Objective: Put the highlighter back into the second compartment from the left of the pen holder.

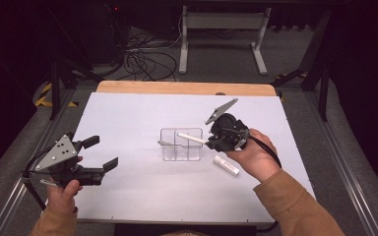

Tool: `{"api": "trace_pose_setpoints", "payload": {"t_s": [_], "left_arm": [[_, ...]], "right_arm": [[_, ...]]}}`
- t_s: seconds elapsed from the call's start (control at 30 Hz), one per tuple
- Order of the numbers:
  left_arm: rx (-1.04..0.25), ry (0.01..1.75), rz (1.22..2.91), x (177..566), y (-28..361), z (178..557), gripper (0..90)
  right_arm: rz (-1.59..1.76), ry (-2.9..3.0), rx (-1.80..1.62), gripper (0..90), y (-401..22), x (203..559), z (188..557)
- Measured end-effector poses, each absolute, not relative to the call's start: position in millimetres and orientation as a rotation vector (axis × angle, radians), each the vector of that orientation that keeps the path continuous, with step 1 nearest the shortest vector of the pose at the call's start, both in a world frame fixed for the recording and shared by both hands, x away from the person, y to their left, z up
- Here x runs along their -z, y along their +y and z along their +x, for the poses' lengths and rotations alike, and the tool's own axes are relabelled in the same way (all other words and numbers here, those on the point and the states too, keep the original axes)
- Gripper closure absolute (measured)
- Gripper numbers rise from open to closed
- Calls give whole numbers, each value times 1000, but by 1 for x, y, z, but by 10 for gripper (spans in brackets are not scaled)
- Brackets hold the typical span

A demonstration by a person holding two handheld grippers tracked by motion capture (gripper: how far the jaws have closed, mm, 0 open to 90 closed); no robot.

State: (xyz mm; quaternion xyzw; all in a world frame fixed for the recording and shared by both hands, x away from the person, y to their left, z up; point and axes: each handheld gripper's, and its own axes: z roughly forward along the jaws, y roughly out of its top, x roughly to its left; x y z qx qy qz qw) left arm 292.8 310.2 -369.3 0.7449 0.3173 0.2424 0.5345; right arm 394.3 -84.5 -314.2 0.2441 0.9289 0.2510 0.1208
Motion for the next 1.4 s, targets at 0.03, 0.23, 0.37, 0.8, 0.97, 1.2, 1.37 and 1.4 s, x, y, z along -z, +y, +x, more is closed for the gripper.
{"api": "trace_pose_setpoints", "payload": {"t_s": [0.03, 0.23, 0.37, 0.8, 0.97, 1.2, 1.37, 1.4], "left_arm": [[-574, 758, 1775, 369, 310, 293, 90], [-573, 759, 1771, 369, 310, 293, 90], [-573, 757, 1774, 370, 310, 293, 90], [-575, 757, 1773, 370, 310, 293, 90], [-575, 758, 1771, 369, 311, 293, 90], [-571, 761, 1771, 370, 311, 293, 90], [-567, 762, 1773, 370, 310, 293, 90], [-567, 762, 1776, 370, 309, 293, 90]], "right_arm": [[709, 2717, -725, 788, -84, 314, 395], [706, 2727, -690, 788, -79, 316, 399], [717, 2735, -668, 788, -77, 317, 403], [706, 2766, -611, 786, -62, 322, 411], [703, 2765, -620, 784, -58, 324, 413], [657, 2718, -710, 480, -61, 322, 412], [615, 2664, -775, 331, -68, 319, 407], [615, 2658, -779, 319, -69, 318, 407]]}}
